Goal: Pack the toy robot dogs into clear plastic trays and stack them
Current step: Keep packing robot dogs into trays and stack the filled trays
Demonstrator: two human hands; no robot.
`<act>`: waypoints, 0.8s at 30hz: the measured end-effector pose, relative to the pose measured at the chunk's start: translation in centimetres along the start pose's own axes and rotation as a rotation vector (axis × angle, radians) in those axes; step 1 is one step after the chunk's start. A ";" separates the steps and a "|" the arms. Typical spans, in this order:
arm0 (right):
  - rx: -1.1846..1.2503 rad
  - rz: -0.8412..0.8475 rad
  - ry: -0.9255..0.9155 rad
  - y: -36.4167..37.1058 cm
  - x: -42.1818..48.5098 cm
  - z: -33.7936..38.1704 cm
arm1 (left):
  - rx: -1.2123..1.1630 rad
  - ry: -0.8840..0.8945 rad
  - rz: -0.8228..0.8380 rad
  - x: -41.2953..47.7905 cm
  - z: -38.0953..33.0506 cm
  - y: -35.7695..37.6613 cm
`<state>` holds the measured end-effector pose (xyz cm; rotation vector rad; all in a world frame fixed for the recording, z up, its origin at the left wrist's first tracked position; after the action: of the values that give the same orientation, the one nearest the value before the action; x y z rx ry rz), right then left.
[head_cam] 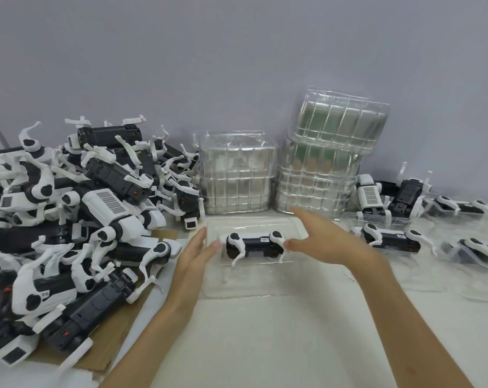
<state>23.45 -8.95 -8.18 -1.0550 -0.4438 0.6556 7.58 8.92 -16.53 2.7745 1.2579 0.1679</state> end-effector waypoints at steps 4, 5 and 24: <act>0.014 -0.124 -0.276 1.9 -1.1 5.3 | -0.001 0.012 -0.031 0.4 0.3 0.0; 0.041 -0.103 -0.338 2.9 -1.4 6.7 | -0.003 0.005 -0.034 0.5 0.4 0.0; -0.167 -0.011 -0.055 2.3 0.7 1.2 | -0.037 0.002 0.025 0.8 1.1 -0.7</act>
<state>22.61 -6.96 -9.70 -1.1931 -0.5590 0.6470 7.73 9.91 -17.70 2.7605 1.2077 0.1943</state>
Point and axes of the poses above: each hand's wrist, its own x-axis towards the middle knuckle, its own y-axis out of the palm, z = x × y, the point moved 1 cm from there along x, towards the middle knuckle, and after that the axes turned 7 degrees about -z, right-handed, at the moved point
